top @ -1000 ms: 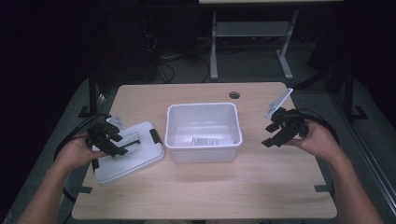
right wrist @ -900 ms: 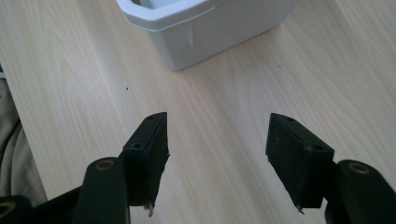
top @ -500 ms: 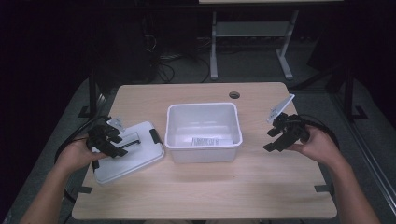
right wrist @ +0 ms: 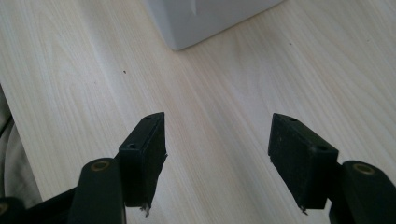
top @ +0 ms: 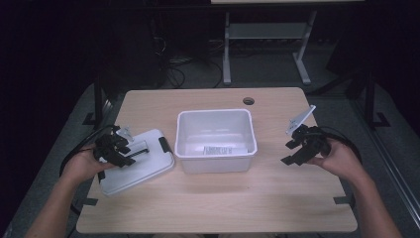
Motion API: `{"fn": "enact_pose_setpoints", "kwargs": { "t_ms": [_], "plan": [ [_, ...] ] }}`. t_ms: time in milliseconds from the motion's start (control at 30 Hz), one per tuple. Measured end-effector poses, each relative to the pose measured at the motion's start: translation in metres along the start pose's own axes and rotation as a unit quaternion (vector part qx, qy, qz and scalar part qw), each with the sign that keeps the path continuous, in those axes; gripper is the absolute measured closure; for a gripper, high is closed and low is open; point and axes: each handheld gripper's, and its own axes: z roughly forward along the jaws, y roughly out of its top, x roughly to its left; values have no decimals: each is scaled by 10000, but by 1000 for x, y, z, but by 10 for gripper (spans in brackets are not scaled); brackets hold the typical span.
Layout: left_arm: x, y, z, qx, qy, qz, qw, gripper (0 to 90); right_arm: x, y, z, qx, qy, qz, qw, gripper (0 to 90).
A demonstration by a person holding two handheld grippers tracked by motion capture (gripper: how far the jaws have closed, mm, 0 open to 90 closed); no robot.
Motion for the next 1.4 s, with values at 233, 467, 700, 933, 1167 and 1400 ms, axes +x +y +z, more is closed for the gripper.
{"fn": "enact_pose_setpoints", "kwargs": {
  "t_ms": [233,467,700,933,1167,1400],
  "plan": [
    [0,3,8,124,12,89,9999,569,-1,-6,4,9,6,47,10000,352],
    [0,5,12,156,74,143,9997,647,-2,-12,5,-14,12,93,10000,351],
    [2,6,13,206,122,159,9996,721,-2,-16,7,-32,9,120,9999,352],
    [3,9,14,202,127,207,9995,774,-2,-15,8,-12,11,85,10000,352],
    [7,9,13,191,111,243,9995,806,-3,-14,10,-6,14,92,10000,352],
    [12,6,10,127,139,143,9997,806,-3,-13,11,4,20,109,9999,352]
  ]
}}
